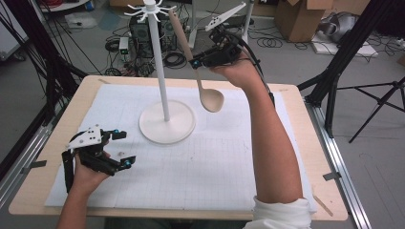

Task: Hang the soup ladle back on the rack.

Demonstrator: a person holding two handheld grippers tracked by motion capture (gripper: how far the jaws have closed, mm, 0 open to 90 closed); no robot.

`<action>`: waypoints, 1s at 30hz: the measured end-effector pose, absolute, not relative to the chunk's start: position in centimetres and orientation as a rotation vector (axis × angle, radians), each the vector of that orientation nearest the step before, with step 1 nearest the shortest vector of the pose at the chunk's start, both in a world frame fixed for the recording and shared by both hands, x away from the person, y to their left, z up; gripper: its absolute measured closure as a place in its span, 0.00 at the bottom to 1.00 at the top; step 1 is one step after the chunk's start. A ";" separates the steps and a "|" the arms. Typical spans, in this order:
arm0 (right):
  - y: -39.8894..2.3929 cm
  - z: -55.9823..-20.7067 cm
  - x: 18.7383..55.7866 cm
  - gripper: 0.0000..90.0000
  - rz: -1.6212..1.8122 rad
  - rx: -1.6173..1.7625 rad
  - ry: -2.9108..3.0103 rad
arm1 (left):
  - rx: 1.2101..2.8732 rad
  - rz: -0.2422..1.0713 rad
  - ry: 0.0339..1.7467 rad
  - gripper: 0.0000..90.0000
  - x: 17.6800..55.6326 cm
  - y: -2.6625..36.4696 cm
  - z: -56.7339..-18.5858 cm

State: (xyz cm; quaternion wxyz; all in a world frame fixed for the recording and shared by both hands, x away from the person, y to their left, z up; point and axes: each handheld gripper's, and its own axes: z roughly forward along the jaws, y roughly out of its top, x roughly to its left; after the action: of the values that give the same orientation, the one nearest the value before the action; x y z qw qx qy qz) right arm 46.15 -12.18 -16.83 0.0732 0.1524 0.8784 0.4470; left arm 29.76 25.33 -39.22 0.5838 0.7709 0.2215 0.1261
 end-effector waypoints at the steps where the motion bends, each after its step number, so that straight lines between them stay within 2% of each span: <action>1: -12.1 -16.9 46.2 0.86 1.340 0.460 2.640 | 1.798 0.295 0.514 0.02 29.8 25.3 -39.2; 8: -11.9 -17.2 46.4 0.85 1.328 0.475 2.640 | 1.804 0.296 0.511 0.02 29.8 25.2 -39.2; 9: -11.8 -17.2 46.3 0.83 1.325 0.485 2.642 | 1.803 0.295 0.512 0.02 29.8 25.3 -39.2; 11: -12.1 -17.2 46.2 0.69 1.412 0.475 2.625 | 1.803 0.295 0.518 0.02 29.8 25.2 -39.2; 13: -12.2 -17.1 46.0 0.66 1.410 0.474 2.615 | 1.799 0.295 0.517 0.02 29.8 25.3 -39.2; 14: -12.4 -17.1 45.8 0.60 1.420 0.487 2.602 | 1.799 0.297 0.517 0.02 29.7 25.3 -39.2; 26: -15.3 -18.6 44.2 0.44 1.449 0.526 2.547 | 1.801 0.298 0.516 0.02 29.7 25.2 -39.1; 30: -16.1 -18.9 43.6 0.44 1.450 0.535 2.547 | 1.806 0.296 0.513 0.02 29.7 25.0 -39.1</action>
State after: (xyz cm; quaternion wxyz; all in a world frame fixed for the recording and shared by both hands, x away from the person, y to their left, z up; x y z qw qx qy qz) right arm 43.55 -16.10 -18.92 0.0812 0.1790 0.8520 0.4852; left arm 29.66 25.03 -39.14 0.5815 0.7730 0.2196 0.1266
